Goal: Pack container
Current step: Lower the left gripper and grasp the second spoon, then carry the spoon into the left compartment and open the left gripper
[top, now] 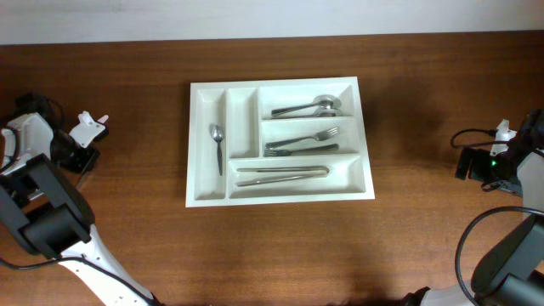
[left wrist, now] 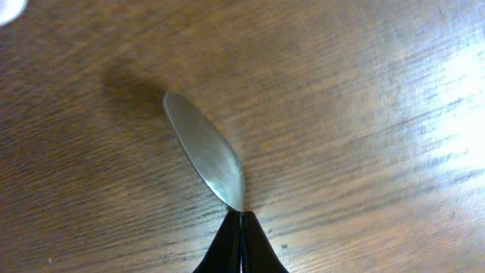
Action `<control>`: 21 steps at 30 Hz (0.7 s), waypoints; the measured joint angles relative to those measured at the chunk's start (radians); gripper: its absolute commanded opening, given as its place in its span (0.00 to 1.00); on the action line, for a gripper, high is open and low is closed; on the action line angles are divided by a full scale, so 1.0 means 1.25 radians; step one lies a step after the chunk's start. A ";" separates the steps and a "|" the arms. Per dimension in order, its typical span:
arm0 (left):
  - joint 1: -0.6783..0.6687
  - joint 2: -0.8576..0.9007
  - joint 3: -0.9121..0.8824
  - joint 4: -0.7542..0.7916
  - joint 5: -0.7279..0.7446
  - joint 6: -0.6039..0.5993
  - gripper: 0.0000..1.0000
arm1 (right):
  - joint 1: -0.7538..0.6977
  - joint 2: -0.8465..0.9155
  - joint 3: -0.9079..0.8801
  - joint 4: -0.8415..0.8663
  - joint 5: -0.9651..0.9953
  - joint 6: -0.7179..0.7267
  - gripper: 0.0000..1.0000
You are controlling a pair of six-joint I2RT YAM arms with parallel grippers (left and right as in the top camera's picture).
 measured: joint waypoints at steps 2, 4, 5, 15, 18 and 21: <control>-0.007 0.002 0.014 -0.009 0.000 -0.052 0.02 | 0.000 0.000 0.000 0.000 0.000 0.000 0.99; -0.020 0.003 0.045 -0.029 0.000 -0.116 0.02 | 0.000 0.000 0.000 0.000 0.000 0.000 0.99; -0.028 0.004 0.064 -0.042 0.002 -0.147 0.02 | 0.000 0.000 0.000 0.000 0.000 0.000 0.99; -0.169 0.004 0.269 -0.225 0.139 -0.487 0.02 | 0.000 0.000 0.000 0.000 0.000 0.000 0.99; -0.221 0.004 0.285 -0.266 0.187 -0.602 0.02 | 0.000 0.000 0.000 0.000 0.000 -0.001 0.99; -0.272 0.005 0.285 -0.302 0.228 -0.677 0.02 | 0.000 0.000 0.000 0.000 0.000 0.000 0.99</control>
